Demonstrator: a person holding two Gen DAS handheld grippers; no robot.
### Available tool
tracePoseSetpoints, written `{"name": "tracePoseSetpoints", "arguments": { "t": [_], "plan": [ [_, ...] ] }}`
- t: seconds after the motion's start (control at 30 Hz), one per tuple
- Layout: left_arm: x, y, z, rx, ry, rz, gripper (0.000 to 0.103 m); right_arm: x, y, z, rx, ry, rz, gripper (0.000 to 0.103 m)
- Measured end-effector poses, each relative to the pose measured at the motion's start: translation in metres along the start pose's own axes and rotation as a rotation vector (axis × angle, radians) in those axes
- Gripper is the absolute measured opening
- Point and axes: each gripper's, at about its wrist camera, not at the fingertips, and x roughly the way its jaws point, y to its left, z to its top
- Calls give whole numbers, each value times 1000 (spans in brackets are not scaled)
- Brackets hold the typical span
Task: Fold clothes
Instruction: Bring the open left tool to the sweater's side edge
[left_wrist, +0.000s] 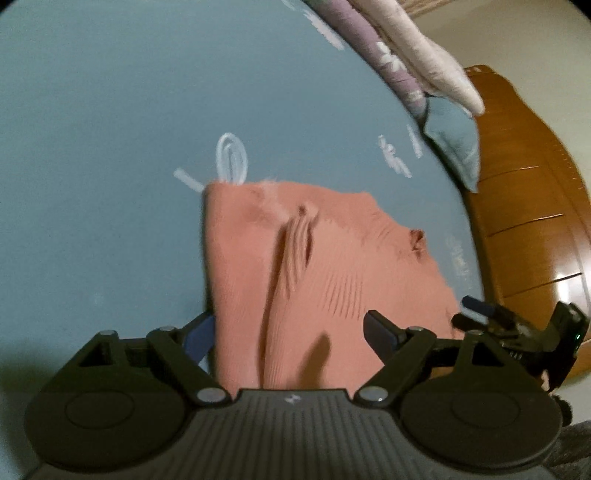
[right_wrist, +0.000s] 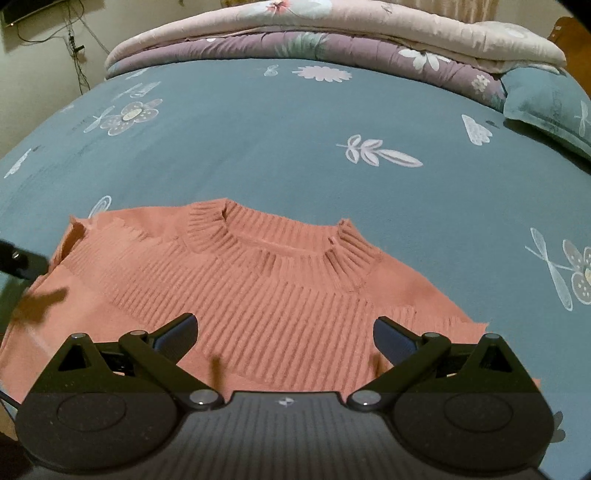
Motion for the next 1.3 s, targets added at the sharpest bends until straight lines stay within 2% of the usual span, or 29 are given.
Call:
{"name": "tracePoseSetpoints", "arguments": {
  "t": [0.13, 0.2, 0.4, 0.7, 0.97, 1.13, 1.23, 1.3],
  "plan": [
    [12, 5, 19, -8, 13, -73, 87, -3, 6, 7, -17, -19, 17, 103],
    [15, 8, 22, -27, 24, -111, 93, -2, 10, 10, -22, -25, 28, 103],
    [10, 15, 4, -88, 77, -163, 93, 1, 22, 18, -34, -30, 85, 103],
    [21, 13, 2, -105, 93, -201, 93, -2, 19, 27, 48, -49, 220, 103],
    [31, 10, 2, -117, 103, -232, 92, -3, 10, 32, 151, -74, 296, 103],
    [16, 13, -30, -137, 131, -239, 92, 0, 2, 25, 192, -43, 303, 103],
    [23, 13, -16, -125, 142, -251, 92, 4, -1, 23, 210, -28, 312, 103],
    [32, 9, -3, -82, 152, -256, 92, 4, -1, 24, 225, -33, 321, 103]
  ]
}}
